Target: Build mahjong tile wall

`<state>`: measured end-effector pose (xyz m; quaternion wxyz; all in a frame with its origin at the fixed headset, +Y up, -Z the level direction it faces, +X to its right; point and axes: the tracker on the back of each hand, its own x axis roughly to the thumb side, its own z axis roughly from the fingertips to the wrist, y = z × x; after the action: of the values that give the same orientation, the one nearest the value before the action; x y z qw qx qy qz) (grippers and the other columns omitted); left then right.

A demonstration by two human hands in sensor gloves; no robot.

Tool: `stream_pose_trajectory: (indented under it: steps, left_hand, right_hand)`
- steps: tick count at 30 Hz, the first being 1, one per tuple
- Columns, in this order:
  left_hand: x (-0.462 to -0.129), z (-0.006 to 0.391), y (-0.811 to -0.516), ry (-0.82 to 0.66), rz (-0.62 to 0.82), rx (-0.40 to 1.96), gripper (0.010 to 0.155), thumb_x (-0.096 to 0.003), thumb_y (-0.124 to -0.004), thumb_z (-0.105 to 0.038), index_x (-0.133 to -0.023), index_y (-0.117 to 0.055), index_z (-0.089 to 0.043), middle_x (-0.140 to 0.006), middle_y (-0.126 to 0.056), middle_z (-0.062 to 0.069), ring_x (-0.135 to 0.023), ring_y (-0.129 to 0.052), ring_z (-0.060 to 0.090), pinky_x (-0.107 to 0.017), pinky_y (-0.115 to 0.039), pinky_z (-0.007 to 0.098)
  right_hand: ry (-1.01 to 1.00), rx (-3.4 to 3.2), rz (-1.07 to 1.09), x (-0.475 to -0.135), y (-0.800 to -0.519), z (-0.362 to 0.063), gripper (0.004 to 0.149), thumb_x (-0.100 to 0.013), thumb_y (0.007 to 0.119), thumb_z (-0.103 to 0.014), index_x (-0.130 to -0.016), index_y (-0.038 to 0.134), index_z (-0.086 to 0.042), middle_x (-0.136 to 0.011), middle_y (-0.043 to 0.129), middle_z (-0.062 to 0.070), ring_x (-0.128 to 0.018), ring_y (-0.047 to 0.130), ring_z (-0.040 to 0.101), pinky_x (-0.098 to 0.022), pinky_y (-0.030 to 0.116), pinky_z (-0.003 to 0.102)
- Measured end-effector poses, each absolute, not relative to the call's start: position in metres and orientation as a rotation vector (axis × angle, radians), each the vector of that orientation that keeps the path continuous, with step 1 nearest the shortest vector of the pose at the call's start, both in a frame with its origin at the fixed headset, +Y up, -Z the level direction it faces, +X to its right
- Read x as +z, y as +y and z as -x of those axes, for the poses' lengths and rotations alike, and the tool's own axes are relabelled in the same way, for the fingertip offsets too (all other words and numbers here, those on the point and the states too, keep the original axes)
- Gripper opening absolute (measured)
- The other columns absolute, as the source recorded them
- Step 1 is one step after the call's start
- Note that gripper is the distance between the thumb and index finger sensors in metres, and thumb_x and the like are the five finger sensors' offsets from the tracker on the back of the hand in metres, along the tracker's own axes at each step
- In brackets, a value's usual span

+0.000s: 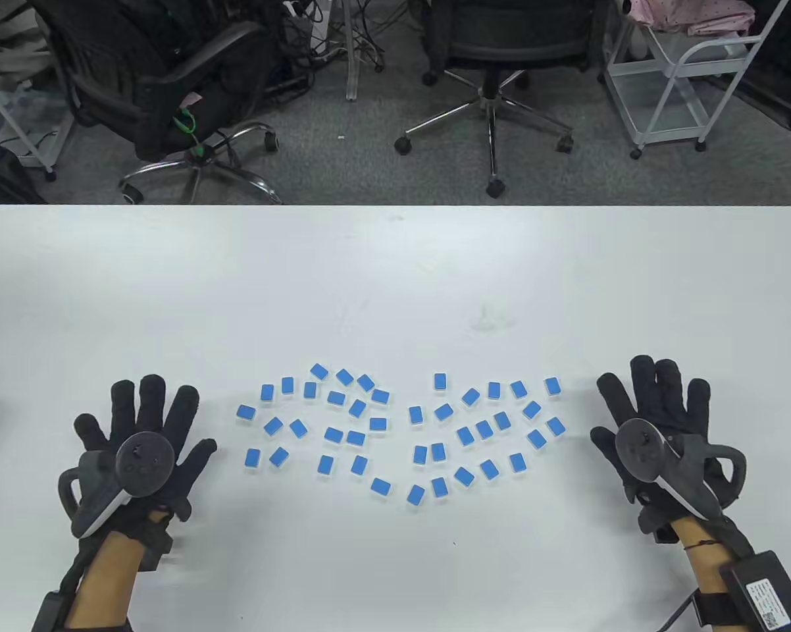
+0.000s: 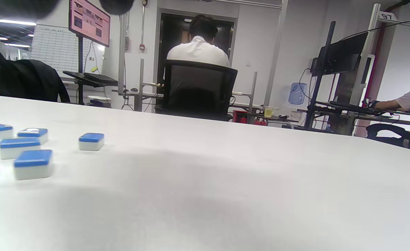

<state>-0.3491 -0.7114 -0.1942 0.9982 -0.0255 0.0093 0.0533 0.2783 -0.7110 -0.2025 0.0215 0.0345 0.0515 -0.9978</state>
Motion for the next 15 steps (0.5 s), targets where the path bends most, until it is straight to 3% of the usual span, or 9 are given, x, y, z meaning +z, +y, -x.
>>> stream_pose_trajectory:
  steps: [7, 11, 15]
  left_hand:
    - [-0.194, 0.347, -0.713, 0.0, 0.054, 0.104, 0.073, -0.0471, -0.053, -0.073, -0.112, -0.025, -0.053, -0.119, 0.001, -0.015, -0.11, 0.01, 0.022, -0.07, 0.003, 0.067]
    - [-0.194, 0.347, -0.712, 0.005, 0.053, 0.124, 0.073, -0.0474, -0.053, -0.072, -0.112, -0.026, -0.053, -0.12, 0.001, -0.015, -0.11, 0.01, 0.022, -0.07, 0.003, 0.067]
    - [-0.193, 0.347, -0.713, 0.005, 0.059, 0.135, 0.072, -0.0475, -0.053, -0.071, -0.112, -0.026, -0.053, -0.12, 0.0, -0.014, -0.11, 0.009, 0.022, -0.07, 0.003, 0.067]
  right_hand:
    - [0.271, -3.095, 0.0, -0.198, -0.708, -0.271, 0.07, -0.034, 0.062, -0.064, -0.099, 0.039, -0.049, -0.118, 0.025, -0.007, -0.112, 0.021, 0.024, -0.081, 0.017, 0.058]
    - [0.455, -3.17, 0.099, -0.194, -0.704, -0.27, 0.066, -0.034, 0.065, -0.06, -0.097, 0.049, -0.045, -0.116, 0.049, -0.007, -0.111, 0.043, 0.024, -0.083, 0.026, 0.06]
    - [0.546, -3.218, 0.202, -0.189, -0.7, -0.265, 0.065, -0.035, 0.068, -0.057, -0.096, 0.053, -0.042, -0.113, 0.057, -0.006, -0.109, 0.051, 0.025, -0.083, 0.03, 0.06]
